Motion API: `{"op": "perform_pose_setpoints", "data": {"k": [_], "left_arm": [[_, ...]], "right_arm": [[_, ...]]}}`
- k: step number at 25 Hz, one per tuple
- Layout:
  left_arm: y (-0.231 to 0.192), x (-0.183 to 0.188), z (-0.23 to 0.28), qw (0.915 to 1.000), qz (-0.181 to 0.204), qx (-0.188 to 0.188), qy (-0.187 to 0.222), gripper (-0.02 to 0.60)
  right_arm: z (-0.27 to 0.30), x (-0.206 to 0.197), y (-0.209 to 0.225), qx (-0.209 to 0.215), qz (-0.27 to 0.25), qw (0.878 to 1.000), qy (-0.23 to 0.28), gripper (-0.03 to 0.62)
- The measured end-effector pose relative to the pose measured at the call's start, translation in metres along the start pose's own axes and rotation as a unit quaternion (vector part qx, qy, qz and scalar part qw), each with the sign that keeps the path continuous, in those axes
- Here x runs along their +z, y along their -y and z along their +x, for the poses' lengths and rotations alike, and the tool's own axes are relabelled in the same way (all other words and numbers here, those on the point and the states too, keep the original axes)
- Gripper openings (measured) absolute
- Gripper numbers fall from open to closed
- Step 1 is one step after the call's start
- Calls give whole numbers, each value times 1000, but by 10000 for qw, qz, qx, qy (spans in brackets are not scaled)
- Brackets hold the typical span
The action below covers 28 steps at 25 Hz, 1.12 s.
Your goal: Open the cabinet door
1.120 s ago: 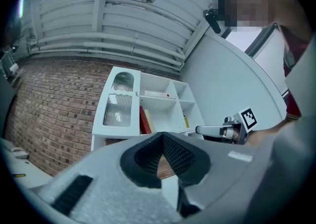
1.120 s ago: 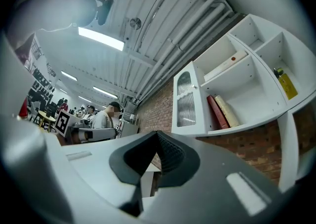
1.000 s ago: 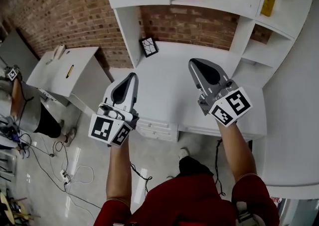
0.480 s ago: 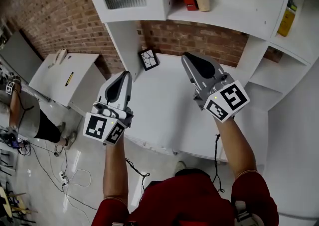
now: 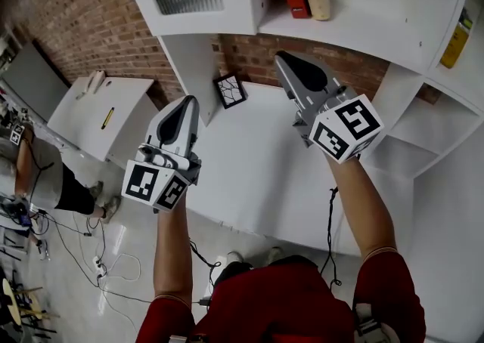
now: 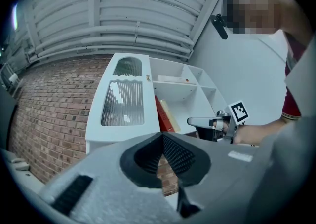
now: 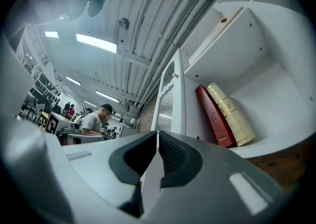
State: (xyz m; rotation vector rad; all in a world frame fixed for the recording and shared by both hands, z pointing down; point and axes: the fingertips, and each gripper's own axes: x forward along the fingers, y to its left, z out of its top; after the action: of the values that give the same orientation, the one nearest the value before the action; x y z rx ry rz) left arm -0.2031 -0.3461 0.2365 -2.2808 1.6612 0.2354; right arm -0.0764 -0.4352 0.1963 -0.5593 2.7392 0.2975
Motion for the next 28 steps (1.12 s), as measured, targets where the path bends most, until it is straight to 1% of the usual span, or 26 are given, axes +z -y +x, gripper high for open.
{"op": "perform_pose_setpoints", "data": {"k": [5, 11, 22, 28], "left_arm": [[-18, -2, 10, 9999, -73, -150, 29, 0], [-36, 0, 18, 9992, -90, -391, 82, 0], [-67, 1, 34, 9974, -116, -691, 155, 0], [-79, 0, 42, 9966, -203, -774, 190, 0]], "right_arm": [[29, 3, 9, -96, -21, 9998, -144, 49], [64, -5, 23, -257, -74, 9987, -440, 96], [111, -7, 56, -768, -258, 9942, -710, 121], [119, -9, 63, -902, -233, 9925, -795, 123]]}}
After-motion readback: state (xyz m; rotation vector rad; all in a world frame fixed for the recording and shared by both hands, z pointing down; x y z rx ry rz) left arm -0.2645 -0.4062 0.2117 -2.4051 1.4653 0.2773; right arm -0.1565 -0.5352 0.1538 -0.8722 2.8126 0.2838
